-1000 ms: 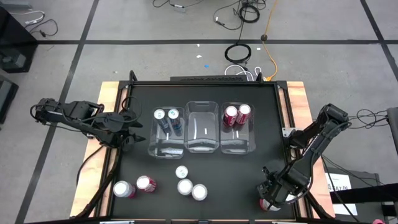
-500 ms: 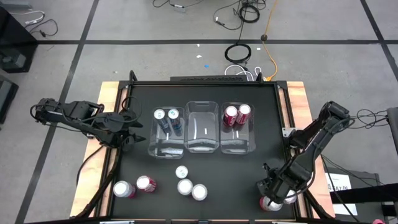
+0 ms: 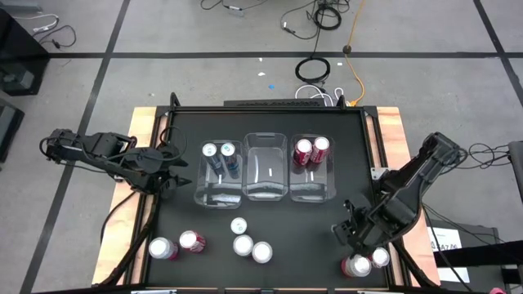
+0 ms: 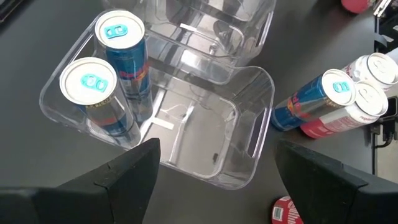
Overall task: Sort soda cans
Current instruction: Put the bottom right blue soda can into the left transparent bin
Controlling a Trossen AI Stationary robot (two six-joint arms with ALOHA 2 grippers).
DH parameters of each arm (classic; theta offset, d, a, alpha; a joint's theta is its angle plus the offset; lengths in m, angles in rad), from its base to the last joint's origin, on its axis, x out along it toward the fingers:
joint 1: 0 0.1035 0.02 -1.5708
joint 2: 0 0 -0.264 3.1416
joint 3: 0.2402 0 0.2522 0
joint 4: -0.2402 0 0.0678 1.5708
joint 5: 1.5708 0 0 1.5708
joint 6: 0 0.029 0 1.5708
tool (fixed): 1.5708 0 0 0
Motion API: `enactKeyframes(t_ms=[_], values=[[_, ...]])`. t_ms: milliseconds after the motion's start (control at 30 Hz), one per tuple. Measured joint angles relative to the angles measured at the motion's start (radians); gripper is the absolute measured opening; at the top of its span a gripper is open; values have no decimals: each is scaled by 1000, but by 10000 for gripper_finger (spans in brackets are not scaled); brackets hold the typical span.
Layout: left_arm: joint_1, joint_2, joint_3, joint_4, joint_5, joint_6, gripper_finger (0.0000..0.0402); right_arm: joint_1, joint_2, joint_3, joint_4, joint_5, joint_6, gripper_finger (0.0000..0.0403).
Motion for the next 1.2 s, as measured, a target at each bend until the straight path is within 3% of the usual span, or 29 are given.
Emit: enactKeyframes(t_ms=[233,533,833,1200], values=[[0,0,0,0,0,0,325,-52,0,45,-53,2,-83,226],[0,0,0,2,-75,24,326,-99,0,45,-45,0,-167,227],[0,5,0,5,-101,21,395,-138,0,45,-38,-2,-216,228],[0,7,0,32,-101,22,375,-225,0,45,84,46,-361,228]])
